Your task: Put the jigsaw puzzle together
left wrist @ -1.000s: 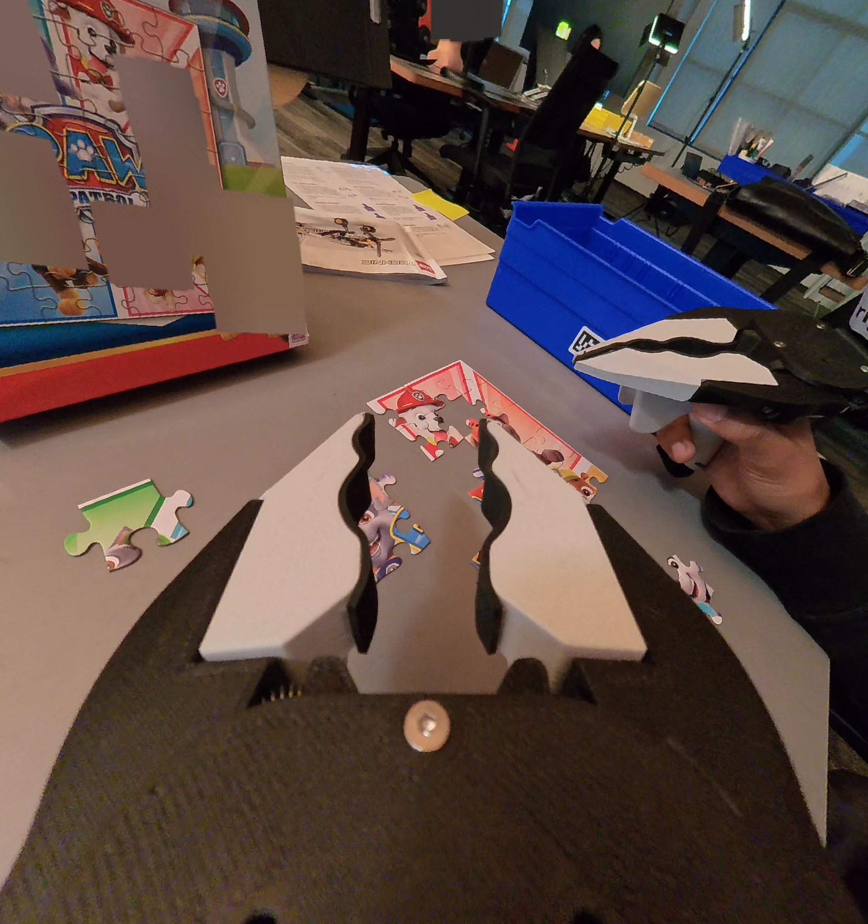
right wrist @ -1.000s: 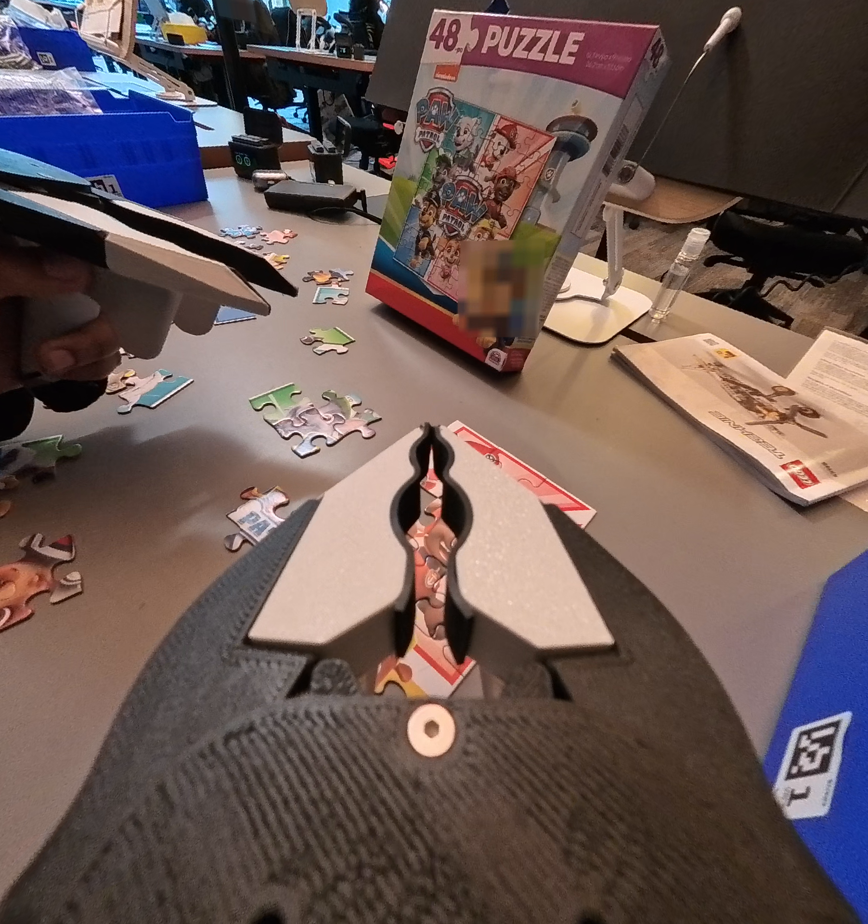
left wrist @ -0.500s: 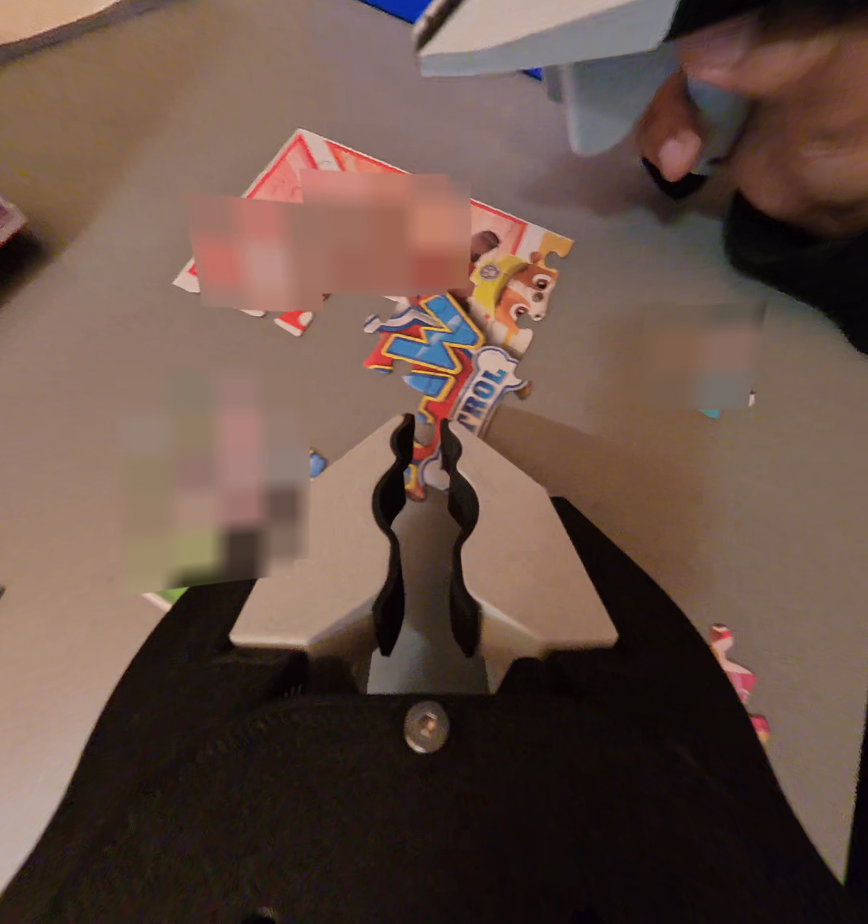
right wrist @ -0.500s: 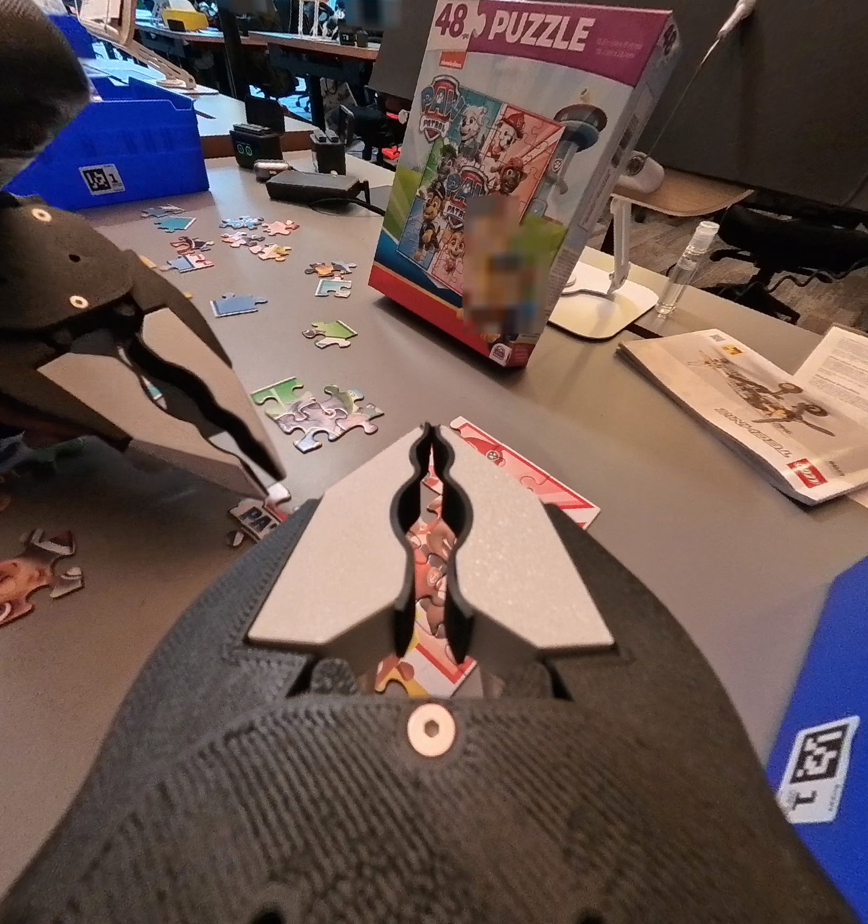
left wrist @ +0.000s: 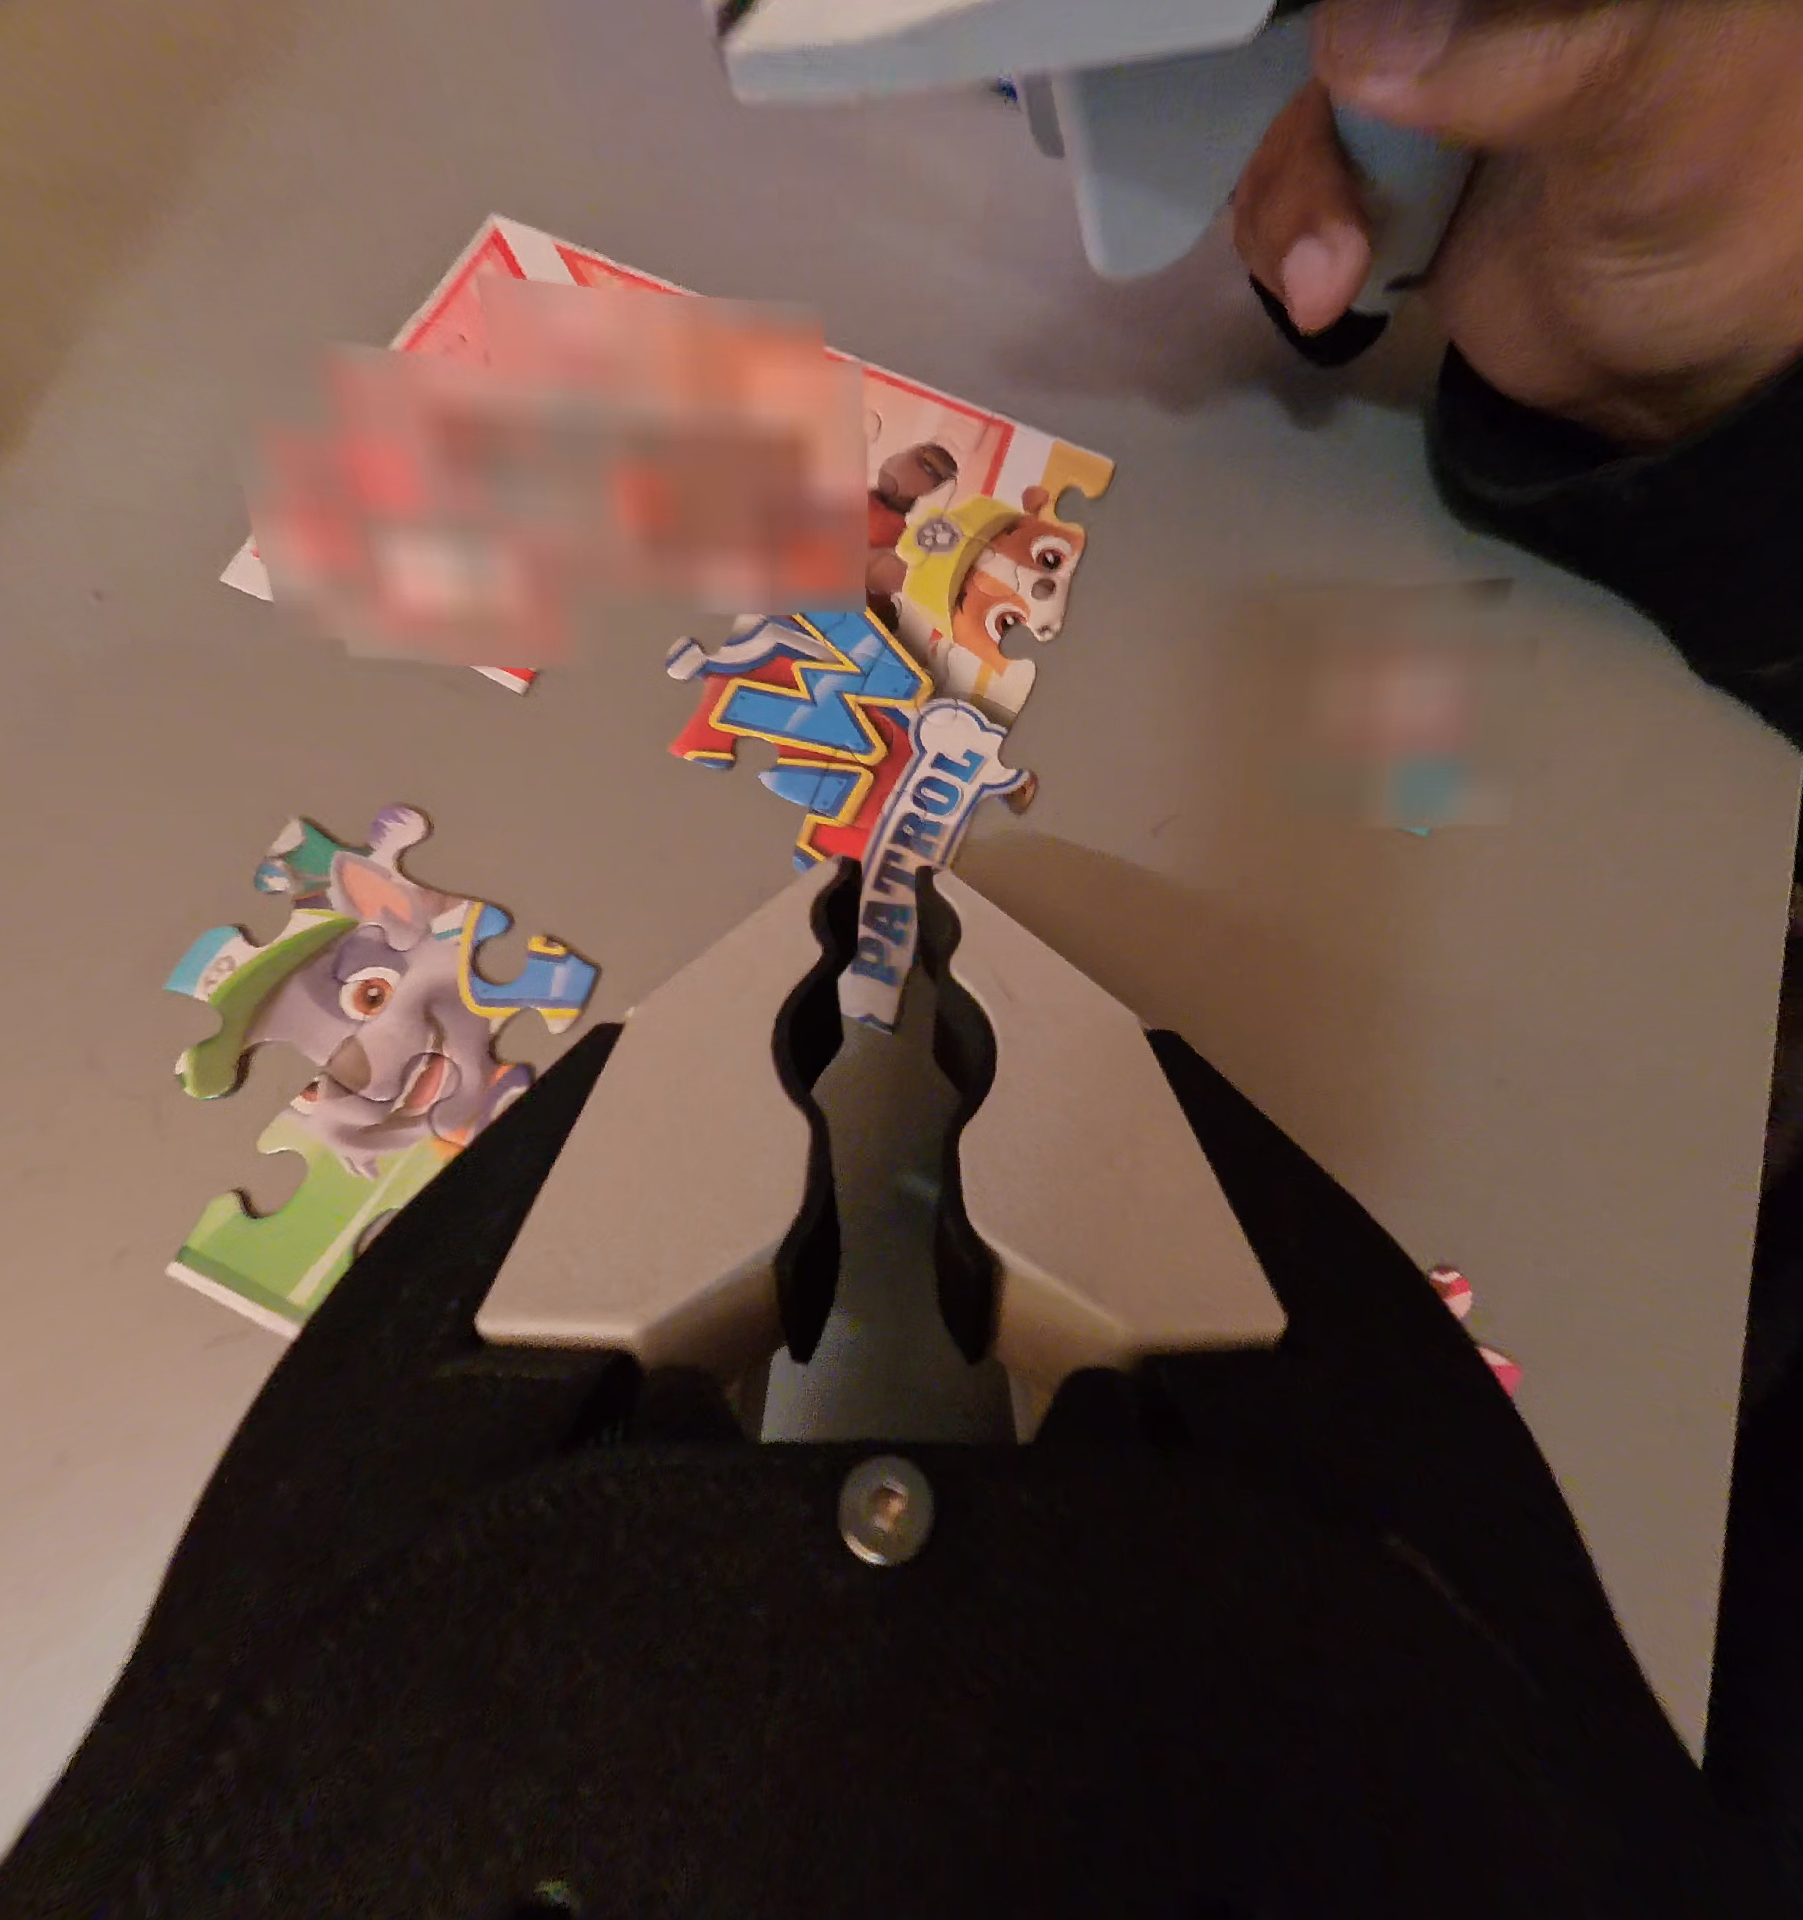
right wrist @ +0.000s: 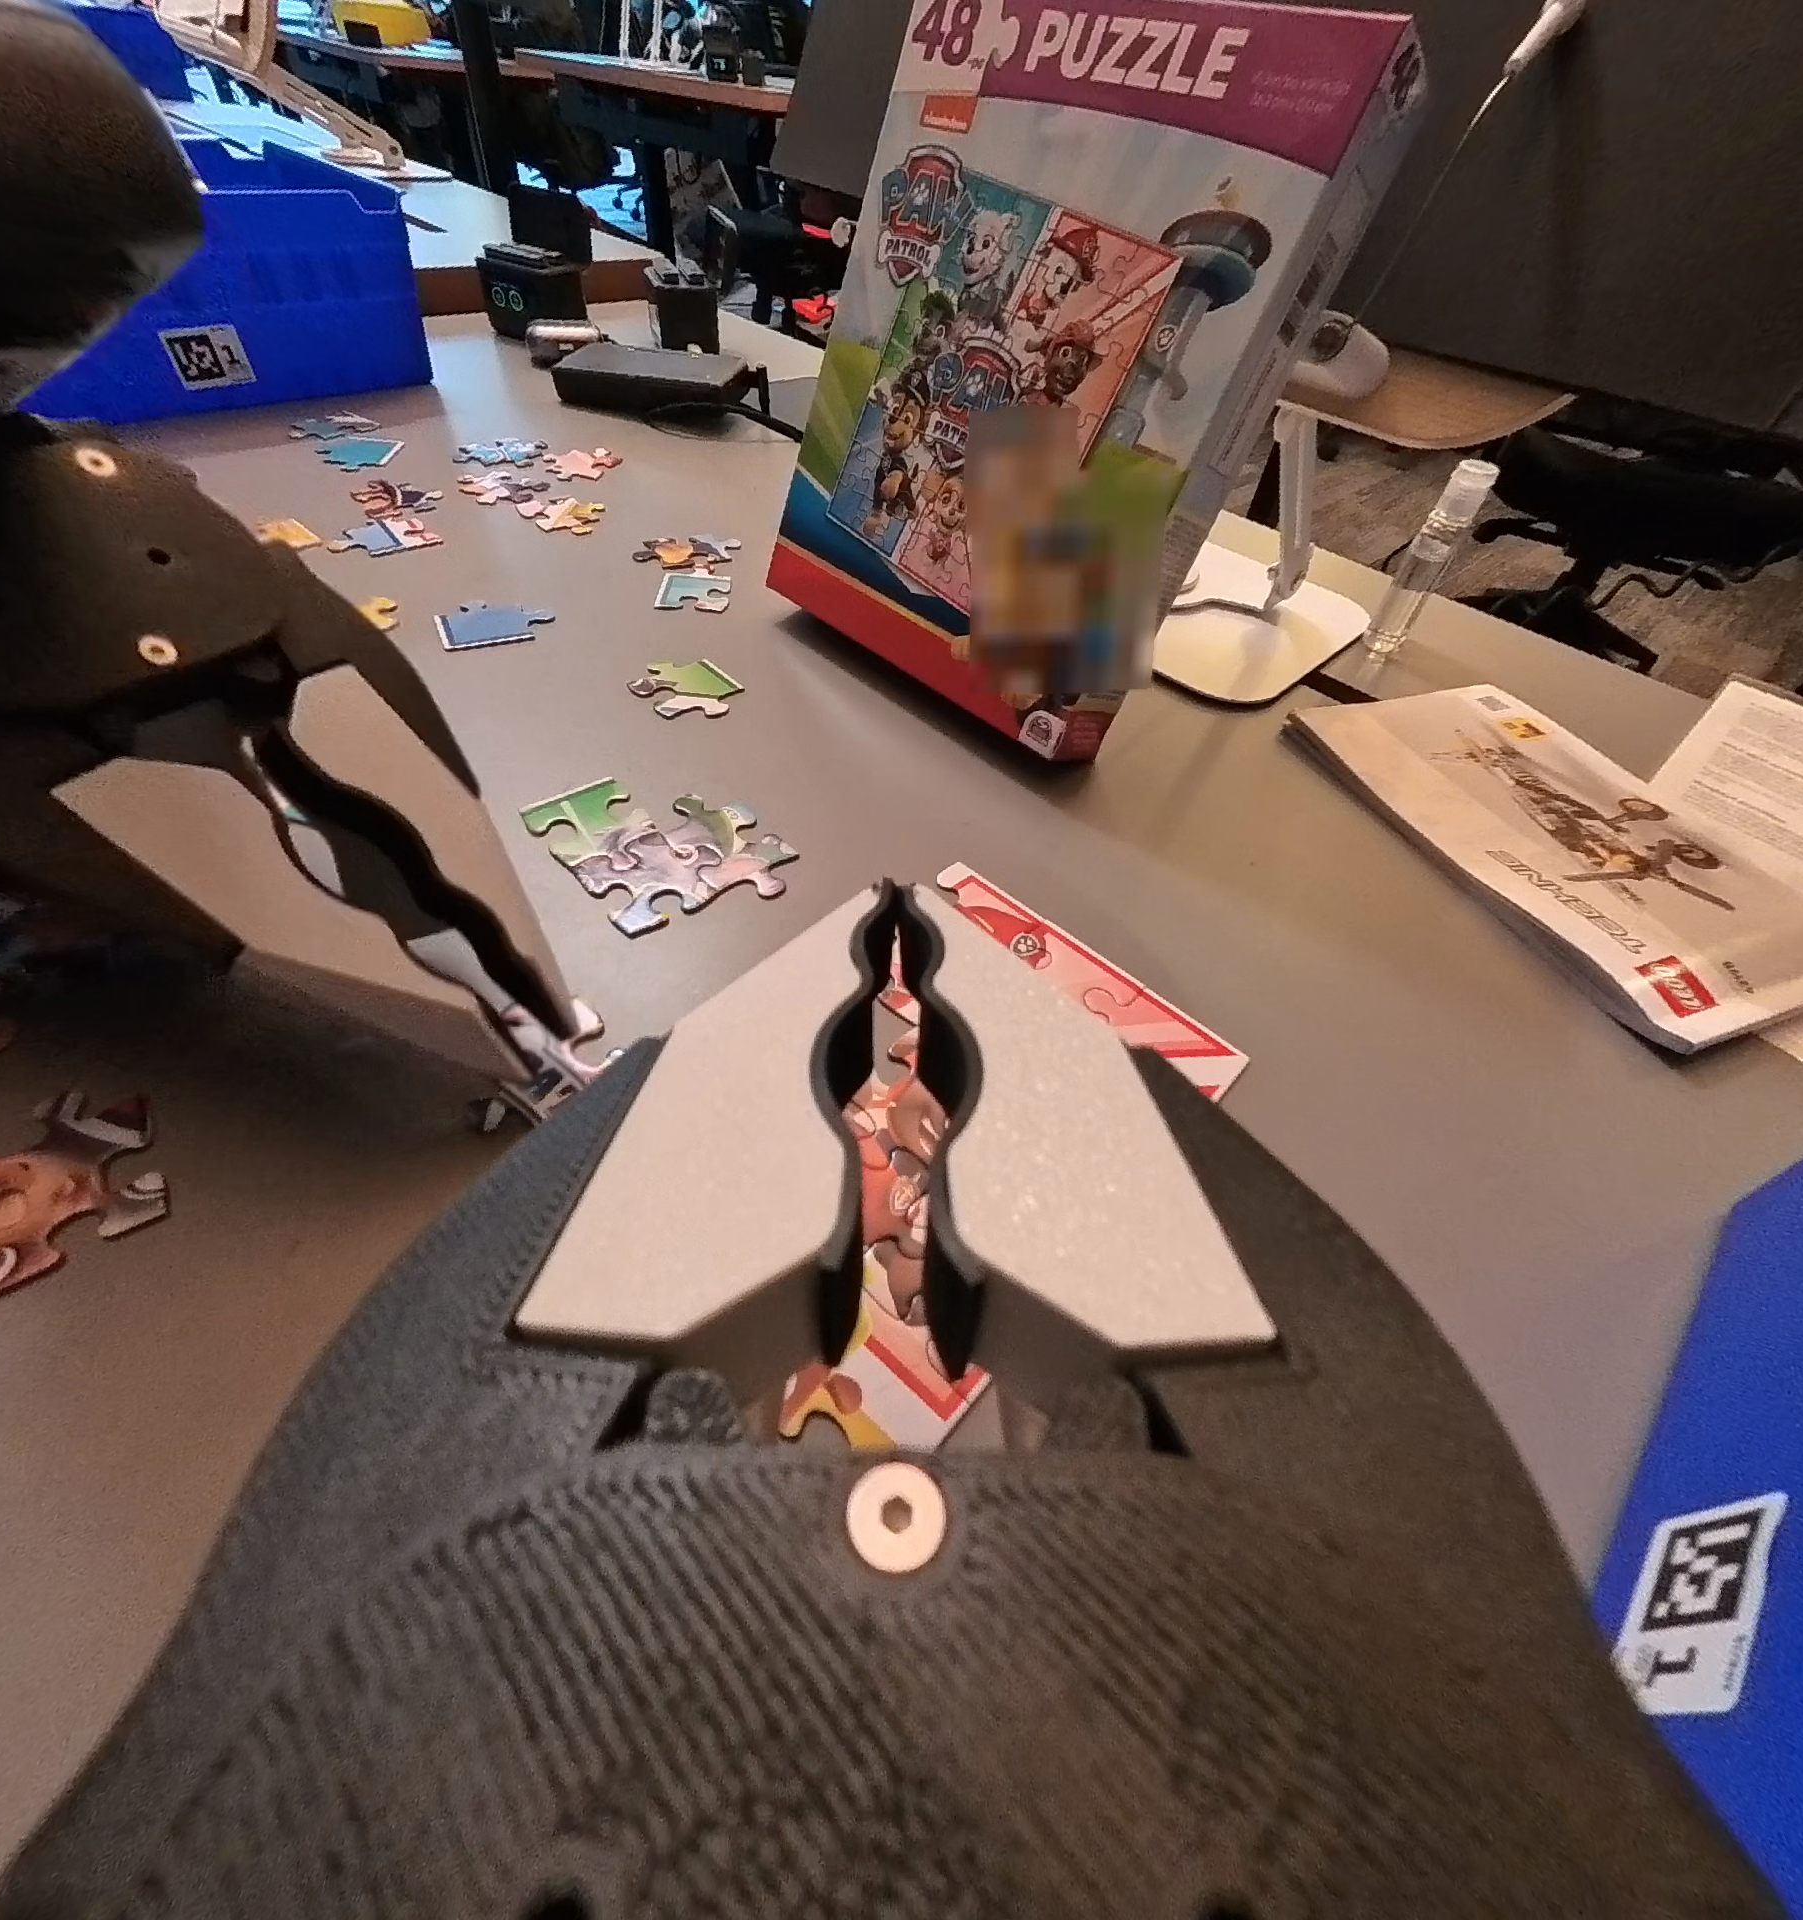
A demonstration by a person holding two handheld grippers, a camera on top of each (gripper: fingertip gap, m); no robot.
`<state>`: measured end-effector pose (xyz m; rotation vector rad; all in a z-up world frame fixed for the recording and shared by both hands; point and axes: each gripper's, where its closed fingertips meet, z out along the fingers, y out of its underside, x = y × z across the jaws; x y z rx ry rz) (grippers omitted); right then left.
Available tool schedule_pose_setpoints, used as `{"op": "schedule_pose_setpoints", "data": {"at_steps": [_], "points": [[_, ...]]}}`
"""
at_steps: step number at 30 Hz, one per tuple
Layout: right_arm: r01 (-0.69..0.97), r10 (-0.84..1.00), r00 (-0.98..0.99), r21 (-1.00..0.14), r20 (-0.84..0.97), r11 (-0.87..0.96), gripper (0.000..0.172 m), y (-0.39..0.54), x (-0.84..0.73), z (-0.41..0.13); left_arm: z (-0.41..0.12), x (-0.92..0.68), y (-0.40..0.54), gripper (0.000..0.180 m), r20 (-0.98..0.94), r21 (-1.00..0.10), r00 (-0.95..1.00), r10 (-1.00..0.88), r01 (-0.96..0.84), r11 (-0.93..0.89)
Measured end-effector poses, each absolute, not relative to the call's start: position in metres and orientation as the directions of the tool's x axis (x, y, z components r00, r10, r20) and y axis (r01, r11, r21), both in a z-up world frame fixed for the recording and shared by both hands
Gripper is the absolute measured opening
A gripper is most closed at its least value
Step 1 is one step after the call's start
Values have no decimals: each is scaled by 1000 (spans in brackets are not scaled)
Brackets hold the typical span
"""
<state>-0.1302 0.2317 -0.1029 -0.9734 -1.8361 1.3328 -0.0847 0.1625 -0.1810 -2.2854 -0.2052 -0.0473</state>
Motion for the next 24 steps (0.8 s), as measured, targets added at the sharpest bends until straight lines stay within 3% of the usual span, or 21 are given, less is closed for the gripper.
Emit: {"op": "schedule_pose_setpoints", "data": {"at_steps": [11, 24], "points": [[185, 858, -507, -962, 81, 201, 0, 231, -130, -103, -151, -112, 156, 15, 233, -821, 938, 256, 331, -465], [180, 859, -507, -967, 67, 181, 0, 232, -130, -100, -149, -116, 155, 19, 237, -827, 934, 269, 339, -448]]}}
